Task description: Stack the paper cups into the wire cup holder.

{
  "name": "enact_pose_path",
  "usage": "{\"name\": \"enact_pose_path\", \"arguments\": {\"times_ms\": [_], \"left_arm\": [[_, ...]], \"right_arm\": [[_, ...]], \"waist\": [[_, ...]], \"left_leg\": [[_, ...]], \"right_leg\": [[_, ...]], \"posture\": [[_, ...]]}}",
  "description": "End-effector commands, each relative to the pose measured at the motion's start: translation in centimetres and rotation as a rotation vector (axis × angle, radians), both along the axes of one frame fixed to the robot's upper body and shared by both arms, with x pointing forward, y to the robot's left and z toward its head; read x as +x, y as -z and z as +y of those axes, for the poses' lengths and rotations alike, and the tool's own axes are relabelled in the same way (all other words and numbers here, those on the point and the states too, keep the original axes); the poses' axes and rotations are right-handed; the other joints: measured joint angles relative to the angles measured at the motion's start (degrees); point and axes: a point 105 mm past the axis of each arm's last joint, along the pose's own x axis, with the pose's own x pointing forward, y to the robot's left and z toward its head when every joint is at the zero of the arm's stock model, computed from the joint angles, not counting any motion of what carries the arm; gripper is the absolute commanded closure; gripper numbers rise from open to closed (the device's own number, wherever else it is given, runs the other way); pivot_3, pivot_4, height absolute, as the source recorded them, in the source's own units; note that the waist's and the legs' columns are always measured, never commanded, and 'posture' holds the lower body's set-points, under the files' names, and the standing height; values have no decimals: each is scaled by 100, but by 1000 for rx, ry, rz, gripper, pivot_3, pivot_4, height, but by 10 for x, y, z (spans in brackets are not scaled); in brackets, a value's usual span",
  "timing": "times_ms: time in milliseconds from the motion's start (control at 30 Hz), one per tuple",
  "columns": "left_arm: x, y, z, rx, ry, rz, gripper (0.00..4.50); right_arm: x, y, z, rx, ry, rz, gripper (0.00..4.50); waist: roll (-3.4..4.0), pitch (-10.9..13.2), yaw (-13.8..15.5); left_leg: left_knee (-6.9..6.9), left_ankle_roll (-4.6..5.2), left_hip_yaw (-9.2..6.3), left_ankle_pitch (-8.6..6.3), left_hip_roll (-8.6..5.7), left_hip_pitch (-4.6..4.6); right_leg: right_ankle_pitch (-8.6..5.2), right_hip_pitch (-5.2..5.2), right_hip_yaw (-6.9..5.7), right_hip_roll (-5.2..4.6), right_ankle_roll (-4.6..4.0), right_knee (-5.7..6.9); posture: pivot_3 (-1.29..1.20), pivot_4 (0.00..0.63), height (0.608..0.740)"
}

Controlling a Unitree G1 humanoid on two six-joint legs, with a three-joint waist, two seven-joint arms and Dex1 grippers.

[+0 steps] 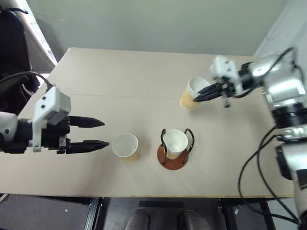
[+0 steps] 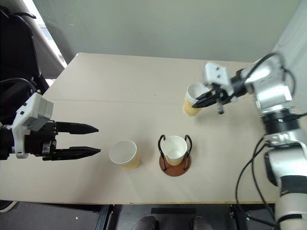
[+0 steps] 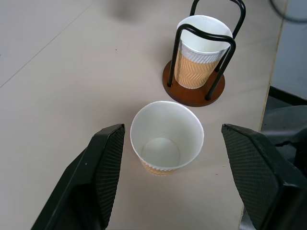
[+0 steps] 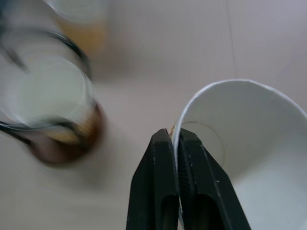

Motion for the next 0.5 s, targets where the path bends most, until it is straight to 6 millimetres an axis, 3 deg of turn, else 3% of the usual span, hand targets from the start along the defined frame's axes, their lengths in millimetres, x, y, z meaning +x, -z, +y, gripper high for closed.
{"name": "enact_pose_path", "arguments": {"times_ms": [33, 133, 267, 500], "left_arm": [[2, -4, -1, 29, 16, -34, 1049], [6, -2, -3, 31, 27, -32, 1049], [7, -2, -6, 32, 41, -32, 1049], [5, -2, -5, 38, 38, -28, 1049]], "right_arm": [[-56, -10, 21, 29, -203, 65, 4440], [-69, 3, 36, 17, -244, 86, 4440], [-70, 18, 49, -5, -255, 88, 4440], [-51, 41, 52, -81, -206, 39, 4440]], "waist": [[-1, -1, -18], [-9, 4, -114], [-8, 5, -149], [-10, 3, -171]], "left_leg": [[0, -1, -2, 1, 6, 8], [2, -10, 4, -3, 33, 63], [4, -22, -18, 0, 65, 104], [-1, -23, -36, -8, 78, 104]], "right_leg": [[0, 14, 1, 8, 0, -14], [-1, 60, 20, 49, -2, -46], [-8, 71, 27, 79, -28, -16], [-24, 41, 24, 83, -58, 38]], "posture": [[0, 150, 740], [0, 150, 740], [0, 150, 740], [0, 150, 740]]}}
